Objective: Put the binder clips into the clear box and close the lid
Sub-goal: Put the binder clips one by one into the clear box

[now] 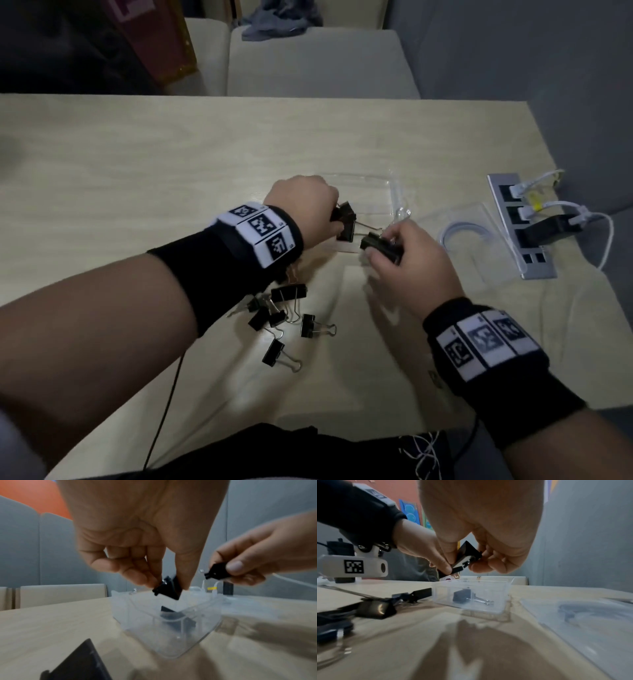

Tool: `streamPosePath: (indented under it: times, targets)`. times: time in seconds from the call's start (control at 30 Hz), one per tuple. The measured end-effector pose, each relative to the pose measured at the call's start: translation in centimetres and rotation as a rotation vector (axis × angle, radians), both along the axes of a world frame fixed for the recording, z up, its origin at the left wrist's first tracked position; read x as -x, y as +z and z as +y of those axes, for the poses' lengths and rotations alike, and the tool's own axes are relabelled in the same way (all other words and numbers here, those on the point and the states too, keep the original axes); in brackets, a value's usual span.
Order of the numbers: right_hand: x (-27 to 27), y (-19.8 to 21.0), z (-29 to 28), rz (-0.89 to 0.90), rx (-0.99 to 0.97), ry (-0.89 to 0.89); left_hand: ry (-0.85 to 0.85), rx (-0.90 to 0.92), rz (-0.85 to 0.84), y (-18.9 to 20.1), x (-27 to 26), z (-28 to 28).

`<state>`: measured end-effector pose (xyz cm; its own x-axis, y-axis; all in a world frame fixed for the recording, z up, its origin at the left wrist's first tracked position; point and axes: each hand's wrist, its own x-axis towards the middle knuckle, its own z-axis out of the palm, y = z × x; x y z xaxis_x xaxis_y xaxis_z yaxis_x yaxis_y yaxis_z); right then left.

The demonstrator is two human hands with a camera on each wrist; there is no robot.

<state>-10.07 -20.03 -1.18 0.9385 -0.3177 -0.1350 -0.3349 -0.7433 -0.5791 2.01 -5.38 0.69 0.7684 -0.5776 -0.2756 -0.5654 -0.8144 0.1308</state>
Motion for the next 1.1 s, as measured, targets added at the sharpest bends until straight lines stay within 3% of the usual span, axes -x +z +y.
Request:
streamPosePath:
  times: [0.1,0.2,0.3,0.43,0.57,0.7,0.8,0.9,1.0,1.1]
  targets:
    - [-2.4,-0.3,-0.6,0.068,0.106,0.0,-0.074,-0.194,0.021,-0.6,-0.7,-1.1]
    - [-4.0,-0.7,-0.6,0.12,0.113,0.015,-0.085,-0.275,0.073,-0.8,-0.9,-1.4]
    - [-4.4,-1.1,-0.4,0.148,0.13,0.046,-0.123,-0.29,0.078,-0.8,-1.0,-1.0]
    - [-3.8,-1.5,-0.2,0.247,0.318,0.172,-0.153,-0.262,0.091,-1.0,-1.2,0.1]
    - [-2.7,-1.6,0.4,0.258,0.31,0.224,-0.21,-0.183,0.114,-1.0,-1.0,1.1]
    - [-1.8,-1.8,0.5,0.203,0.253,0.195,-0.297,-0.103,0.115,-1.3,-0.7,2.1]
    - [-1.1,-2.0,0.8,0.155,0.219,0.171,-0.357,-0.159,0.064,-1.4,-0.6,2.4]
    - [-0.1,-1.8,1.8,-0.025,0.278,0.147,-0.405,-0.209,-0.057,-1.4,-0.2,2.3]
    - [0.8,-0.8,3.6,-0.171,0.251,0.332,-0.399,-0.218,-0.044,-1.3,-0.1,2.2]
    - [1.5,-1.1,5.8,-0.04,0.177,0.642,-0.388,-0.192,-0.01,-1.3,-0.2,2.1]
